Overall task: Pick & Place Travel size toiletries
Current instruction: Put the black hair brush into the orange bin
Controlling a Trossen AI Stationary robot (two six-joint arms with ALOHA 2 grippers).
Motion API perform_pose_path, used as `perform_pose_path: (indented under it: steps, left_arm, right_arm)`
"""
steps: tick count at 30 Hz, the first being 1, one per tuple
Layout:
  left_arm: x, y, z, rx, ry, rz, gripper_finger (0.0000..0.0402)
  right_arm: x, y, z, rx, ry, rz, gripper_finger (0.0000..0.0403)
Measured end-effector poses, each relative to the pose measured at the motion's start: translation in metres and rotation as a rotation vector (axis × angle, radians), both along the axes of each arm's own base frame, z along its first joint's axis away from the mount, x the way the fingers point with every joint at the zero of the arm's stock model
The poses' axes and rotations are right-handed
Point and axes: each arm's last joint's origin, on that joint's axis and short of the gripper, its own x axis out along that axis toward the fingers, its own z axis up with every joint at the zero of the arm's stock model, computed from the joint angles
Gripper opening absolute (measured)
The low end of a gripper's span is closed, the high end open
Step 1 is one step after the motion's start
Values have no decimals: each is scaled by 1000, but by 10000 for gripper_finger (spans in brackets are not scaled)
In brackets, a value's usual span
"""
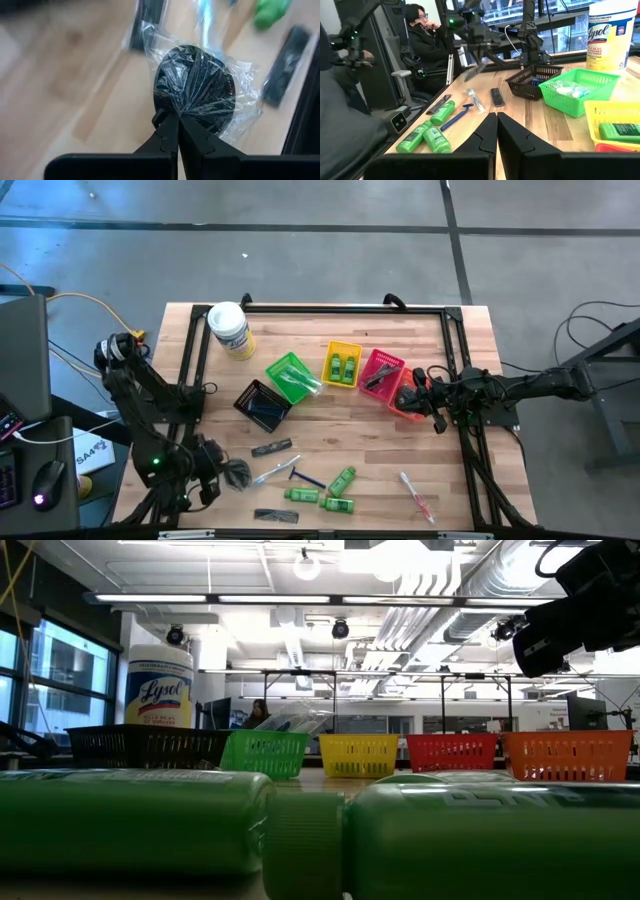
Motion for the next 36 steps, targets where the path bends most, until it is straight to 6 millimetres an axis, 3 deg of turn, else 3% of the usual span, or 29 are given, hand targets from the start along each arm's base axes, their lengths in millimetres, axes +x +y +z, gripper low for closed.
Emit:
perform_pose_path:
  steps: [6,10,15,20,27,36]
  left_arm:
    - [8,-1,26,130,-135,-31,0]
    - [24,7,31,207,-160,-49,0]
    - [62,26,37,281,-156,-111,0]
    - [107,46,54,345,-276,-261,0]
    - [161,93,73,384,-439,-408,0]
    - [203,165,85,351,-651,-445,0]
  right_arm:
    - [0,0,0,0,1,2,5]
    - [0,0,0,-1,0,6,5]
    - [0,0,0,-5,-1,8,5]
    - [0,0,1,-6,-7,6,5]
    - [0,0,12,-24,-129,11,5]
    - [-3,-1,31,-90,-349,-44,5]
